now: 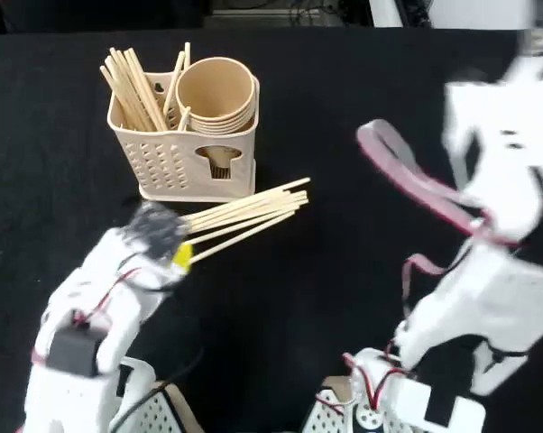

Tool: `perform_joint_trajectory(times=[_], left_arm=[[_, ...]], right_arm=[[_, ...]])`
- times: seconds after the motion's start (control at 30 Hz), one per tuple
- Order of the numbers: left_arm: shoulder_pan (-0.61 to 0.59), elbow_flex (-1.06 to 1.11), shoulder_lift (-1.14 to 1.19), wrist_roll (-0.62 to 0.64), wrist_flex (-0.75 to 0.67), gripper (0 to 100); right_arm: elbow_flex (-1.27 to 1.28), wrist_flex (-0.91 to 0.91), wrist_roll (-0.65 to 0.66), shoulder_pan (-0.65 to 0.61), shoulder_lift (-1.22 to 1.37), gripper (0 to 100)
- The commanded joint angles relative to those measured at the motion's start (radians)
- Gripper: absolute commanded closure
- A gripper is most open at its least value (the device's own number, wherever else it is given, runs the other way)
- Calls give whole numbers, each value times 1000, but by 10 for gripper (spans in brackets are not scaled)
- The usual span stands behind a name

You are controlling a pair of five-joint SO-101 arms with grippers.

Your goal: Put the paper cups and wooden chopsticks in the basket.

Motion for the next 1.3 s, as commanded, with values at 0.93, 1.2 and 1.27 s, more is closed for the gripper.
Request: perform_joint_trajectory(times=[0.93,1.2,1.27], left_arm=[[246,-1033,1588,-34,-196,795],[229,-1067,1620,-80,-256,791],[219,-1067,1620,-80,-256,791]], right_arm=[[1834,-853,261,279,-88,847],[1890,-885,258,293,-148,846],[1900,-893,258,293,-162,846]])
